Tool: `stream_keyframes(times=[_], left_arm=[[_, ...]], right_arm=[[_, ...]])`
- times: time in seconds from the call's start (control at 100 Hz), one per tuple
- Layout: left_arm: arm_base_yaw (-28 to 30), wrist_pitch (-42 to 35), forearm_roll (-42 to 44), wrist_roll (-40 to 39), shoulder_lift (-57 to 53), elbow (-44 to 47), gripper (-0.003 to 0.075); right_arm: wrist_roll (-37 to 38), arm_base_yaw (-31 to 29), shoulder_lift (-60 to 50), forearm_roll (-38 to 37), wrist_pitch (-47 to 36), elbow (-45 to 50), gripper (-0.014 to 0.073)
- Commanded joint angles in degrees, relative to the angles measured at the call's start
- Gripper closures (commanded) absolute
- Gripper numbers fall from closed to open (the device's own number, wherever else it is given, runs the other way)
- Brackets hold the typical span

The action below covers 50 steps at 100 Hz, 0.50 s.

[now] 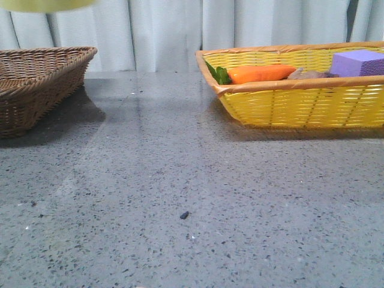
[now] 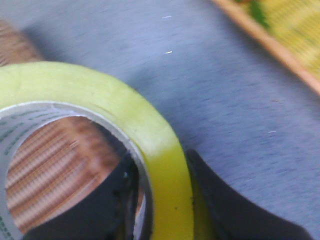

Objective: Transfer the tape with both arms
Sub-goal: 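Lift the tape roll with the left gripper and carry it into the brown basket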

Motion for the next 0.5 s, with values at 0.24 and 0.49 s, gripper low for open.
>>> stream_keyframes(times=[0.24,0.49], left_arm=[[13.5,1.5,-1.5,2.2,-4.5,-0.5,0.0723],[18.8,-3.7,-8.2,5.0,-4.4,7.4,0.0723]], right_arm=[[0.1,-0.3,-0.3,-1.6,-5.0,-1.3,0.0668],[0.1,-0.3,0.1,-1.6,-5.1,-1.3,0.0668]])
